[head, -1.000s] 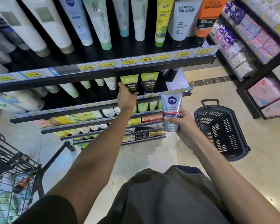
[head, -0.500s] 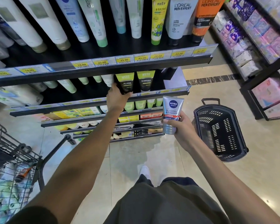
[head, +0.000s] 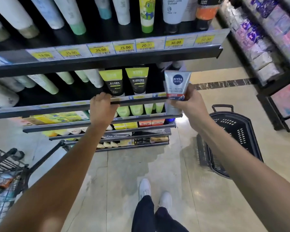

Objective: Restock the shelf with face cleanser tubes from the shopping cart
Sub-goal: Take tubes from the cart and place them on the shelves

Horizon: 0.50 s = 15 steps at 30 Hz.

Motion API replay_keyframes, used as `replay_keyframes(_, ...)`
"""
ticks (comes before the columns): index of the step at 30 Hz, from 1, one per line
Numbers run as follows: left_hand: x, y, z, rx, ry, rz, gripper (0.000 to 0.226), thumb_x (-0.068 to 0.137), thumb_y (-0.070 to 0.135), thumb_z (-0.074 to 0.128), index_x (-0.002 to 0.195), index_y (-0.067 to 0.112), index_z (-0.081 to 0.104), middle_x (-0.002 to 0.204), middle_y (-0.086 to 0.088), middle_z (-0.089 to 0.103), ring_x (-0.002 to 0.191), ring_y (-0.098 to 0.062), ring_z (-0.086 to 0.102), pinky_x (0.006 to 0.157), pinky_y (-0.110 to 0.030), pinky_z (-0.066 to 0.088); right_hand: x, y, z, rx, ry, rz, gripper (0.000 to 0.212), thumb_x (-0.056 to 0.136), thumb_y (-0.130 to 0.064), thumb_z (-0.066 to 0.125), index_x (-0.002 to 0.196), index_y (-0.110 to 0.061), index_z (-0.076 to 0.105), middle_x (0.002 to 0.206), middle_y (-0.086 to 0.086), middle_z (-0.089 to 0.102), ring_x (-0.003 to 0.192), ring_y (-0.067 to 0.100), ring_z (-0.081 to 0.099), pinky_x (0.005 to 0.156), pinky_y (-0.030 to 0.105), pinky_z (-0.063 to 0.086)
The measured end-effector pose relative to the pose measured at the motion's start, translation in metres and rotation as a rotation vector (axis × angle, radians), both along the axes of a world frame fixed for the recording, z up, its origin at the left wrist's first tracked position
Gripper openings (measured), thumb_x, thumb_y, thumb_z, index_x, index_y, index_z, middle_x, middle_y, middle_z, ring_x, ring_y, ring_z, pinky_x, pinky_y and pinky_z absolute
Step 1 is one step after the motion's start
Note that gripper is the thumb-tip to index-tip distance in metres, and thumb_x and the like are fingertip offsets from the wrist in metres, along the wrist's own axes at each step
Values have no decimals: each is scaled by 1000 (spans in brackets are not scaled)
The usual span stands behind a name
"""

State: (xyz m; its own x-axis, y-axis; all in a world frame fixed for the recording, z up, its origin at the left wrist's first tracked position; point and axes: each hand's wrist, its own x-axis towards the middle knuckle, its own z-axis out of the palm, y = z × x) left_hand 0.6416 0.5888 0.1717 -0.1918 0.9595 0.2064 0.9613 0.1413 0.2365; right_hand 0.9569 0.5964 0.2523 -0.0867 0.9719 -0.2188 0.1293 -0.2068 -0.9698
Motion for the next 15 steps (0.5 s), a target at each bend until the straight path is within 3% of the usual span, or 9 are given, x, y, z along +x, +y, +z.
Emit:
replay_keyframes(4, -6, 4, -12, 45, 11, -1, 41, 81, 37, 82, 101, 3, 71, 93, -14, 66, 91, -37, 61, 90, -48, 46, 8, 27, -11, 124, -48, -20, 63, 77, -5, 88, 132, -18, 60, 114, -8, 74, 98, 2, 71, 86, 27, 59)
replay_keyframes(6, -8, 5, -16, 56, 19, -11, 42, 80, 38, 82, 99, 2, 71, 92, -15, 66, 90, -37, 61, 88, -48, 48, 10, 40, -17, 151, -61, -48, 62, 75, -8, 90, 128, -18, 60, 113, -5, 74, 97, 4, 72, 84, 32, 61)
replay_keyframes(8, -9, 7, -18, 60, 38, -13, 42, 79, 38, 83, 97, 2, 70, 89, -16, 65, 88, -38, 61, 85, -48, 49, 11, 52, -22, 186, -86, -66, 67, 71, -18, 94, 127, -18, 59, 116, -2, 74, 103, 11, 72, 89, 39, 62)
replay_keyframes(10, -9, 6, -19, 67, 49, -10, 41, 80, 38, 84, 95, 2, 70, 88, -16, 64, 87, -38, 61, 84, -48, 49, 10, 64, -25, 227, -115, -80, 71, 69, -25, 96, 128, -19, 57, 119, -3, 73, 108, 13, 71, 94, 38, 60)
replay_keyframes(15, -9, 6, -20, 89, 58, -23, 42, 81, 37, 83, 97, 1, 69, 92, -18, 65, 90, -39, 61, 83, -49, 47, 7, 97, -31, 260, -192, -96, 69, 71, -12, 93, 130, -13, 57, 120, 0, 73, 106, 12, 70, 95, 32, 59)
